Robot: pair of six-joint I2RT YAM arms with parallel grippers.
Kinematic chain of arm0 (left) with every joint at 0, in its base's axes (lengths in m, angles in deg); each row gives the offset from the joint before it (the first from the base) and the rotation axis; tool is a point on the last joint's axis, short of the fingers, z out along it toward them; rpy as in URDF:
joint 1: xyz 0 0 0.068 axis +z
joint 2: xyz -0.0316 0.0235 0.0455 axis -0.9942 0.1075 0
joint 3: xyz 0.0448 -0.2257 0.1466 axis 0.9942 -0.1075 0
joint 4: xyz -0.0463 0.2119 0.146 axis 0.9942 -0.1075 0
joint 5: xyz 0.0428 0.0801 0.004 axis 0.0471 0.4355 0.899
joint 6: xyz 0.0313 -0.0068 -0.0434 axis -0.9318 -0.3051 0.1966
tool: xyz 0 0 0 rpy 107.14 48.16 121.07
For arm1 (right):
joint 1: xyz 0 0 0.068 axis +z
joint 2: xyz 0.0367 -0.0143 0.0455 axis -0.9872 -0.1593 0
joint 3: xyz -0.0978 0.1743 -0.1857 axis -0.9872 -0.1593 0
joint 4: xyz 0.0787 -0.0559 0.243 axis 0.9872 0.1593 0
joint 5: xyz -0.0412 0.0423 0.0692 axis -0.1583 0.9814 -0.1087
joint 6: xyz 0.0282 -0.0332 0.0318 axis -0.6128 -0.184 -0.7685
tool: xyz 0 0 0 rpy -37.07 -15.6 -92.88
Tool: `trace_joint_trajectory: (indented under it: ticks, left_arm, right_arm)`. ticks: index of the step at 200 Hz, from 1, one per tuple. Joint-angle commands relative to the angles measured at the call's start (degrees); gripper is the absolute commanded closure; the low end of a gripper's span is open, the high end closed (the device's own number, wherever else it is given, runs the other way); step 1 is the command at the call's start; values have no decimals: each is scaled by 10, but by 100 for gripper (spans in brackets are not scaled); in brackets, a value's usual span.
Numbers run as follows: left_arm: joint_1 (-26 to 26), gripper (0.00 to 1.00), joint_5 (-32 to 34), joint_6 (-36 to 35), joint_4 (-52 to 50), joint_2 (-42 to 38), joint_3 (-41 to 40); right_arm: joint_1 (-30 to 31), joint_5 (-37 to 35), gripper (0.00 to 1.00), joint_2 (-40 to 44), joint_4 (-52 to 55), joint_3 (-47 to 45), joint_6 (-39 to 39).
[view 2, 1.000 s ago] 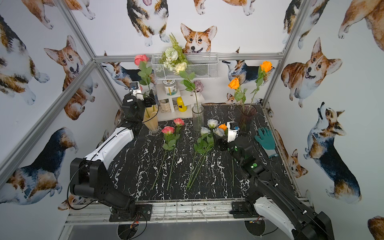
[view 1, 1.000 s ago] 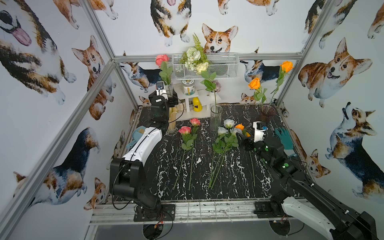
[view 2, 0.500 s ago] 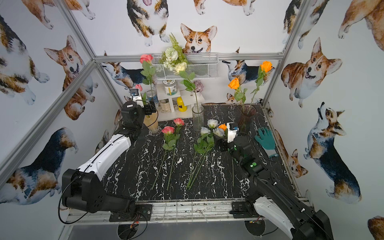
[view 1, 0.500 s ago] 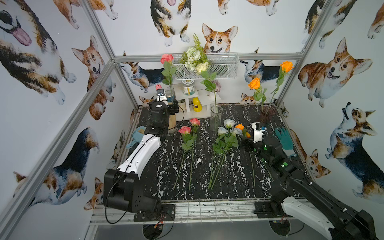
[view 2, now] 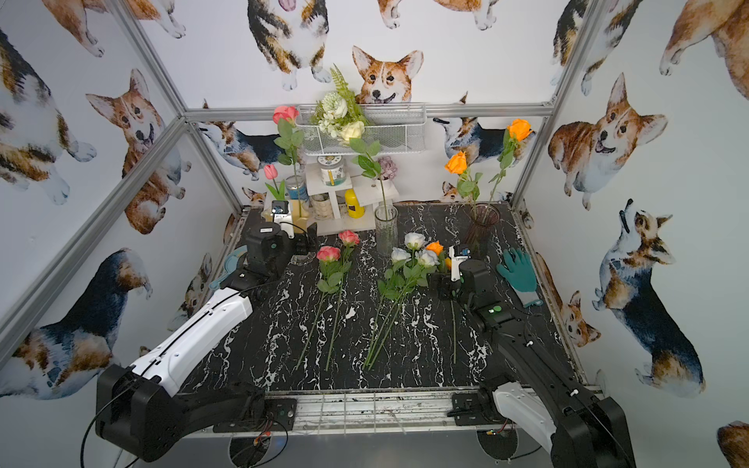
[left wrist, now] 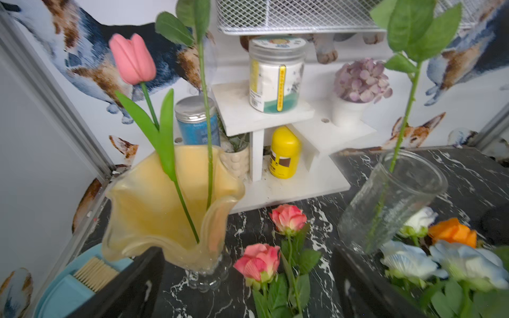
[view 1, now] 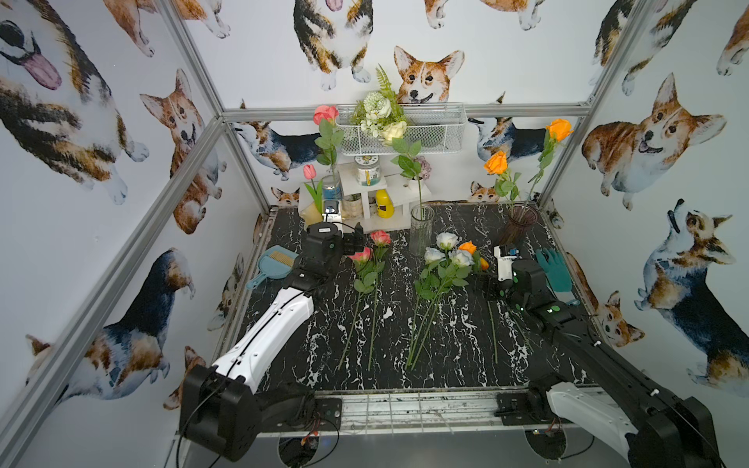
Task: Arrange the flowers in different vases according to their variety
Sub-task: Insert the flower into the vase, then pick up the flower at the center of the board.
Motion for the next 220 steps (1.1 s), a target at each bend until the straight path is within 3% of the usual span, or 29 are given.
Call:
trace_joint_trajectory:
  ticks: [1, 44, 115, 172, 220]
  left_arm:
    - [-15, 0, -16, 20, -41, -18, -12]
    - [-26, 0, -57, 32, -76, -43, -29]
    - [-29, 0, -84, 25, -103, -39, -36]
    - [-29, 0, -85, 22, -110, -33, -40]
    - [-30, 0, -90, 21, -119, -26, -36]
  right_arm:
    - [-6, 20, 7, -21, 57, 8, -6]
    - [-20, 6, 7, -69, 112, 27, -5]
    - [-68, 60, 10, -175, 159, 50, -4]
    - [-68, 42, 20, -238, 198, 100, -10]
    - [-68, 17, 34, -290, 226, 144, -7]
